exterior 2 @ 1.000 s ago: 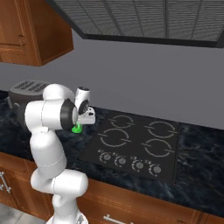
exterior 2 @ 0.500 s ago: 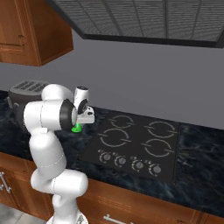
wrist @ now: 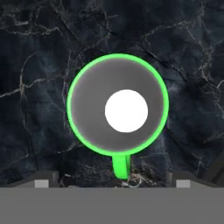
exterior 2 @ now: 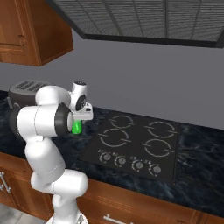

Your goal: Clear the mugs and bowl far away from the sink.

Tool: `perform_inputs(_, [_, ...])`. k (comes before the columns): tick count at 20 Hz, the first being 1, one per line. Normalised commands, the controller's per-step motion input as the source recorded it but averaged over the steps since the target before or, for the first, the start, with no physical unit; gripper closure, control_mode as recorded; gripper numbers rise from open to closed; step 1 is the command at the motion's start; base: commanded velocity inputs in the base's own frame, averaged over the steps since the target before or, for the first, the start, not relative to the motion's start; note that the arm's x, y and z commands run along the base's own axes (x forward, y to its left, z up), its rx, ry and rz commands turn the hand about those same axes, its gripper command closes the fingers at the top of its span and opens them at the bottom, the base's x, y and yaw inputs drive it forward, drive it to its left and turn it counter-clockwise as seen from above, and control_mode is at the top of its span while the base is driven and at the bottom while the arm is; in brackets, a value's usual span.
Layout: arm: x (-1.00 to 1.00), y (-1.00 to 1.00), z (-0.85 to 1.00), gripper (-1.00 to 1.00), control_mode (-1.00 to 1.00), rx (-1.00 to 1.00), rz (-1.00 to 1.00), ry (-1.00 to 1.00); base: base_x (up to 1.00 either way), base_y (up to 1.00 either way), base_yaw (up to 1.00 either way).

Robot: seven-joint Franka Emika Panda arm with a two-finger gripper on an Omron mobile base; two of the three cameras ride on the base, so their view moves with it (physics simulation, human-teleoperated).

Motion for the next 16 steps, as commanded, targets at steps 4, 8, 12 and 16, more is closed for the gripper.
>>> perform_inputs(4, [-0.25,-0.04,0.99,-1.0,-1.0,0.03,0.0,0.04,0.0,0.0,0.0])
perform_inputs(8, [-0.61,-0.06,0.98,-1.0,-1.0,0.0,0.0,0.0,0.0,0.0,0.0])
perform_inputs(12, [-0.85,-0.01,0.67,-1.0,-1.0,0.0,0.0,0.0,0.0,0.0,0.0])
perform_inputs(16, [-0.93,-0.05,0.67,-1.0,-1.0,0.0,0.0,0.05,0.0,0.0,0.0])
